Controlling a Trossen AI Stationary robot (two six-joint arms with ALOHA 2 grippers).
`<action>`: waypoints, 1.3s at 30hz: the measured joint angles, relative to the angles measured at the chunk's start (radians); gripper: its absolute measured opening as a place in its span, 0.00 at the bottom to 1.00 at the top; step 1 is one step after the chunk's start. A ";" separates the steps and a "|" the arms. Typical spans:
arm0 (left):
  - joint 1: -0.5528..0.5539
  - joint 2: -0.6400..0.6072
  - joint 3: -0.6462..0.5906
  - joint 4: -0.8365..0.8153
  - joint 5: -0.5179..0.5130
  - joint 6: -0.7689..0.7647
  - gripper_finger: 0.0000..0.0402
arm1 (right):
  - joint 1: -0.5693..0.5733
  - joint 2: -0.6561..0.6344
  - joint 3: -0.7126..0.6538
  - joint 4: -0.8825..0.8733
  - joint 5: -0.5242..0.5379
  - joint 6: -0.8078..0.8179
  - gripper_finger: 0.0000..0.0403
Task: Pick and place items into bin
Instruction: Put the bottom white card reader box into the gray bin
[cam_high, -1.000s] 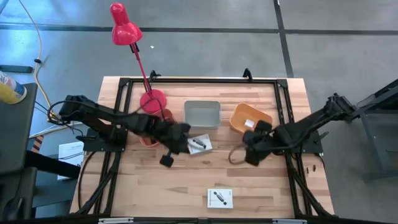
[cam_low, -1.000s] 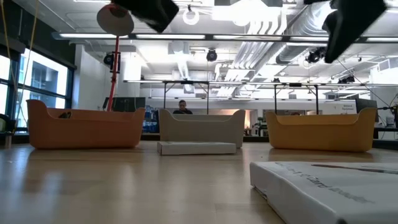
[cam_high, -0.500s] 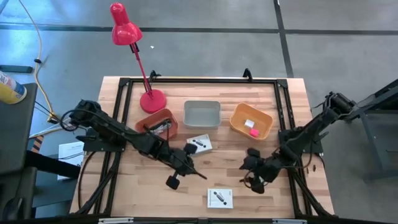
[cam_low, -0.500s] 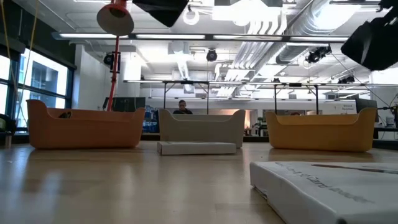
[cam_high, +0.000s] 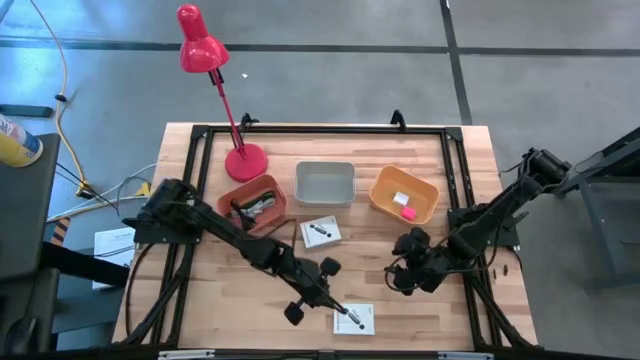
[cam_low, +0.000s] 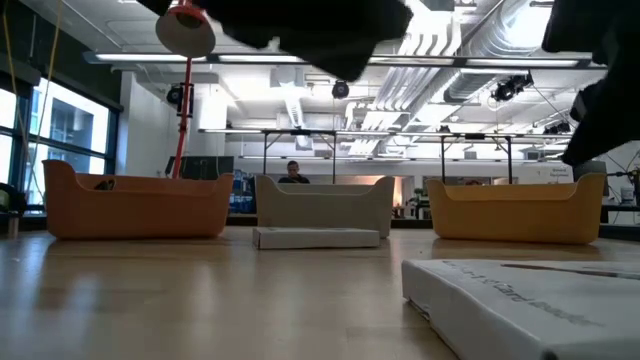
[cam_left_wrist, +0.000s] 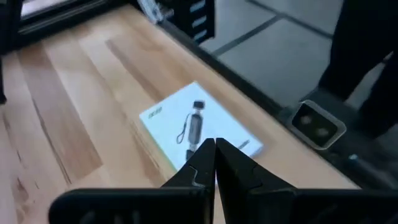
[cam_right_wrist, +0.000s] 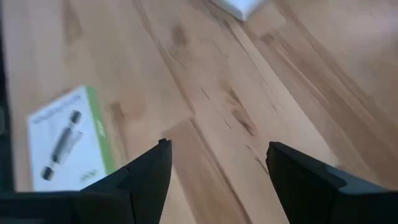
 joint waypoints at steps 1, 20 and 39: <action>-0.007 0.018 0.013 -0.005 -0.010 -0.002 0.00 | -0.004 0.000 0.000 -0.017 -0.009 0.000 0.62; -0.016 0.139 0.194 -0.252 -0.147 -0.111 0.00 | 0.090 0.242 0.002 0.625 -0.270 -0.292 0.62; -0.018 0.139 0.194 -0.250 -0.118 -0.143 0.00 | 0.083 0.504 0.129 0.691 -0.262 -0.367 0.62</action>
